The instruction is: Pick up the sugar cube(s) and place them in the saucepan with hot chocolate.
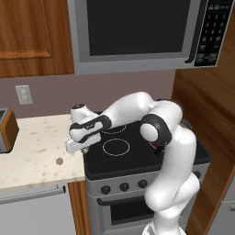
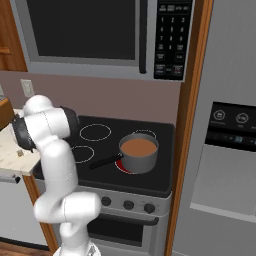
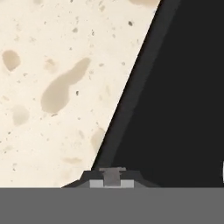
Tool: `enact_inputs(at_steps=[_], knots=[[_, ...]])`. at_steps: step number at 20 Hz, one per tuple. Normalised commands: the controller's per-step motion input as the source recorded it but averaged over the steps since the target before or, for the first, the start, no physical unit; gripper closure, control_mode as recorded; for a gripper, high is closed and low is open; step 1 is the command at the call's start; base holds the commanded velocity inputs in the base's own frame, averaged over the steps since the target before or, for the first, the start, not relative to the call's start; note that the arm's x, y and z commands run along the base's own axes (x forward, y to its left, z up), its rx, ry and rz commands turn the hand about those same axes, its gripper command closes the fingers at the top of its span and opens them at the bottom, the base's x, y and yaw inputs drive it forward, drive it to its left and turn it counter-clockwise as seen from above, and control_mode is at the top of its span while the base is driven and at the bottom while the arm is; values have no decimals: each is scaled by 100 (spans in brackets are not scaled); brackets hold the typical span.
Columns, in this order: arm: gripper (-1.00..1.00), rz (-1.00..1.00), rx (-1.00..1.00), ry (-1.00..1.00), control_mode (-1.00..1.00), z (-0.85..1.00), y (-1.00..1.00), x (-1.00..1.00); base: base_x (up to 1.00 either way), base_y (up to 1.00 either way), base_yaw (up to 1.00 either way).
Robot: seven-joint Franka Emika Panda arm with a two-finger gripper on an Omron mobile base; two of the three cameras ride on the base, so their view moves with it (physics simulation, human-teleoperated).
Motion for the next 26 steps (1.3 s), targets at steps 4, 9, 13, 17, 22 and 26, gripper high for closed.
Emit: enact_inputs(at_steps=[4,9,13,17,22,26], knots=[[100,-44,0,-30,-100,27,-68,-36,0,0,0],[100,-38,0,-26,-100,56,-54,-33,0,0,0],[100,-34,0,-21,-100,63,-52,-23,0,0,0],[100,-42,0,-6,-100,50,-88,-1,0,0,0],[100,-35,0,-4,-100,44,-89,0,0,0,0],[100,-26,0,-5,-100,50,-92,0,0,0,0]])
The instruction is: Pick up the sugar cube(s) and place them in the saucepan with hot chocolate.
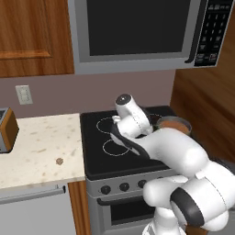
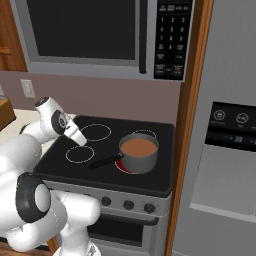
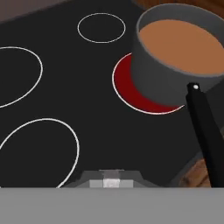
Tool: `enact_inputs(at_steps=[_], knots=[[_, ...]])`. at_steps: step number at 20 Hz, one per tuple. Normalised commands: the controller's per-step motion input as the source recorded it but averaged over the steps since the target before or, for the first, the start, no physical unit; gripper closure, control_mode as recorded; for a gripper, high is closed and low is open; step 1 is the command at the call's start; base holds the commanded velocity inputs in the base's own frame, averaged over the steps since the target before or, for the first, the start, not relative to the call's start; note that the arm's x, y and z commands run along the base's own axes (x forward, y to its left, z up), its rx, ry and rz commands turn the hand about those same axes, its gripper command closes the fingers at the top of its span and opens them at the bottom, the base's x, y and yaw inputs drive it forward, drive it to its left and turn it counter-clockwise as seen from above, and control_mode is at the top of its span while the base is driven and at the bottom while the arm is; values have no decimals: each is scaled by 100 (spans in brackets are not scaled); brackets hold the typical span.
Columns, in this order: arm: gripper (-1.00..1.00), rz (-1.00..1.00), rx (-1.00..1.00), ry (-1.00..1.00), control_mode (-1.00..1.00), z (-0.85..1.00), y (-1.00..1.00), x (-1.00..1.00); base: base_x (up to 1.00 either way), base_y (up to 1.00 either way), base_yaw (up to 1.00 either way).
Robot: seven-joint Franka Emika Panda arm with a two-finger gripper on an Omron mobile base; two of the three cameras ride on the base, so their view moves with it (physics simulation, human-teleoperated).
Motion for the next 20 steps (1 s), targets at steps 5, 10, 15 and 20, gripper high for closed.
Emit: enact_inputs(at_steps=[5,10,15,20], knots=[[100,-18,1,1,-100,29,-92,0,0,0,0],[100,-1,8,3,-100,0,-99,8,0,0,0],[100,0,1,0,-100,0,-78,15,0,0,0],[100,0,0,8,-100,0,-53,25,0,0,0]])
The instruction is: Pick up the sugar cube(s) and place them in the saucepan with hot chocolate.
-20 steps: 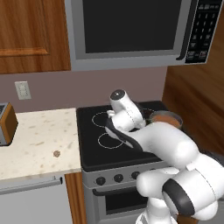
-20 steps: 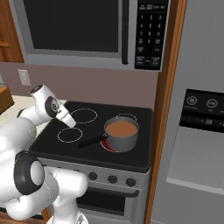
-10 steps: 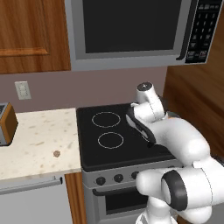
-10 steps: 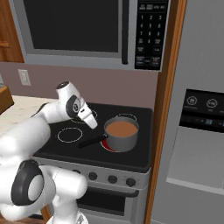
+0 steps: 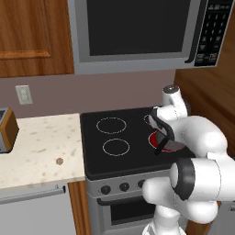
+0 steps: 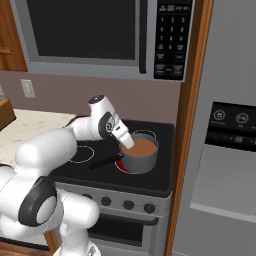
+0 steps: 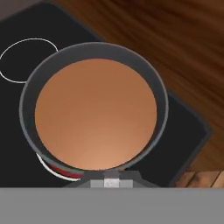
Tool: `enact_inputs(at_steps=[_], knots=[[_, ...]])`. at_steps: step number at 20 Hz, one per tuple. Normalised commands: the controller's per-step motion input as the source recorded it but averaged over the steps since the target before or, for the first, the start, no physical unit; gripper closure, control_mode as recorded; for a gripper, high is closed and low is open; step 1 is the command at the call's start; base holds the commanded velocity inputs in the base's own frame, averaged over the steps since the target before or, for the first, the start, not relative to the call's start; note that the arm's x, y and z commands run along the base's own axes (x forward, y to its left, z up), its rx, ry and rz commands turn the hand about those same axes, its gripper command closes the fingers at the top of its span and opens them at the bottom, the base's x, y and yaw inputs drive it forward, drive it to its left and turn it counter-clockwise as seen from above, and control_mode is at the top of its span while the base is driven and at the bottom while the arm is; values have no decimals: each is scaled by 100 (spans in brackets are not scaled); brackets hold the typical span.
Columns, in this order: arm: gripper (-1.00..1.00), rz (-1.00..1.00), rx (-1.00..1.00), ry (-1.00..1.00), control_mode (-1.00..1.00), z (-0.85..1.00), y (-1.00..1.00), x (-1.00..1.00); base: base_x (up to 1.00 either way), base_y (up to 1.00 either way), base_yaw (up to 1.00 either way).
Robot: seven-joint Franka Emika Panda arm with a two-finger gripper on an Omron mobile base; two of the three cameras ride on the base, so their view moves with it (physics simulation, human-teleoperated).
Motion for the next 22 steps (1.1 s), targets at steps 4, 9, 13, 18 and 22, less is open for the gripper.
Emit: enact_inputs(at_steps=[4,9,13,18,22], knots=[[100,0,0,8,-100,0,-32,41,0,0,0],[100,0,0,7,-100,-10,-44,52,0,0,0],[100,0,0,3,-100,-26,-42,22,0,0,0],[100,0,0,0,-100,-39,-24,15,0,0,0],[100,0,0,0,-100,-40,-3,1,0,0,0]])
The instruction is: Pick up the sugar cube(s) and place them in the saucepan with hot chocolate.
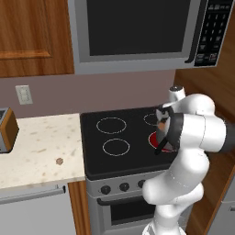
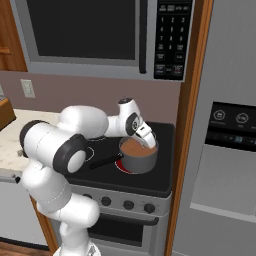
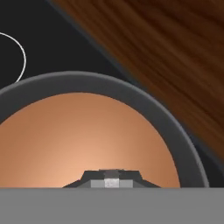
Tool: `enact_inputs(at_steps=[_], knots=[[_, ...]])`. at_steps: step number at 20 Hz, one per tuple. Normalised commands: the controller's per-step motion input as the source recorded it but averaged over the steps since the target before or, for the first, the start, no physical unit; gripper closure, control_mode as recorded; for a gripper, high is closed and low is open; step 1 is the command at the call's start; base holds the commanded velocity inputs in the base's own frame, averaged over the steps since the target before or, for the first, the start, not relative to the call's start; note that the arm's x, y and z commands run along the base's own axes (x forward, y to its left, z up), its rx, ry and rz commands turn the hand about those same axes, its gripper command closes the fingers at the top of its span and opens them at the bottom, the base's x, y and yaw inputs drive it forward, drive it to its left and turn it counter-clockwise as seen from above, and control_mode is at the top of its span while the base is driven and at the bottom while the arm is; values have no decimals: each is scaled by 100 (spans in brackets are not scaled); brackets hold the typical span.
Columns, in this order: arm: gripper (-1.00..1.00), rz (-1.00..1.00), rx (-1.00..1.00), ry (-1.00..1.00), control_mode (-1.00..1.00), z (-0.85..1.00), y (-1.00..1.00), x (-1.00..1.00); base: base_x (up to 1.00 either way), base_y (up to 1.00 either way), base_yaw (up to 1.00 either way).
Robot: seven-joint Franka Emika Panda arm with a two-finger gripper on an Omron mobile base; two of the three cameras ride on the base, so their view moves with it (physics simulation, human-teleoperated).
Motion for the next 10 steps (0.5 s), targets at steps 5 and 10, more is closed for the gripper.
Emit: enact_inputs(at_steps=[5,10], knots=[[100,0,0,0,-100,-23,-1,13,0,0,0],[100,0,0,0,-100,-23,-6,26,0,0,0]])
